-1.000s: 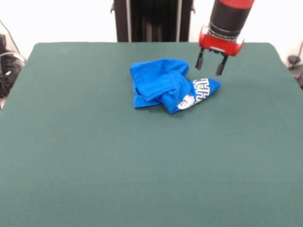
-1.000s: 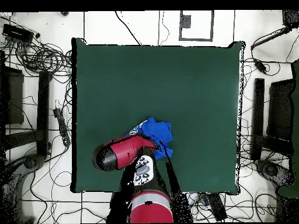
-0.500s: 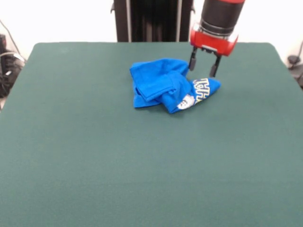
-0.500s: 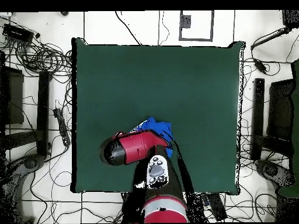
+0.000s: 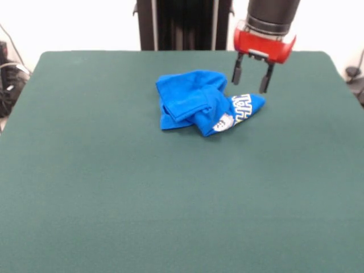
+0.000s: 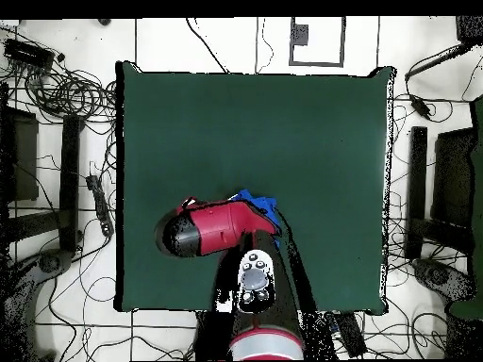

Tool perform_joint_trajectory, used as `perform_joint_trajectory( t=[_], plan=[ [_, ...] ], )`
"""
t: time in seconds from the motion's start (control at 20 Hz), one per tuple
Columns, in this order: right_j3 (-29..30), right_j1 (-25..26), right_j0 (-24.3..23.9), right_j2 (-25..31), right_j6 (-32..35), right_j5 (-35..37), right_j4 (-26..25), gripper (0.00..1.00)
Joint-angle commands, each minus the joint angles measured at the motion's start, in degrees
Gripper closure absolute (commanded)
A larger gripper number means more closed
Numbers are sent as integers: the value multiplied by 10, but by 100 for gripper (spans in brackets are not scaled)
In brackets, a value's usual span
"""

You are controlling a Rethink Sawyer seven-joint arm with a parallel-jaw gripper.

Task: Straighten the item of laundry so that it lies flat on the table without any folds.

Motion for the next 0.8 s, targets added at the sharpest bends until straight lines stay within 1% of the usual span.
perform_joint_trajectory(
  t=[0.05, 0.4, 0.6, 0.8],
  plan=[
    [-17, 25, 41, 11, 71, 23, 29, 0],
    [-20, 37, 49, 0, 77, 6, 33, 0],
    [-8, 35, 29, 14, 62, 0, 38, 0],
    [-3, 30, 9, 18, 32, -11, 18, 0]
  ],
)
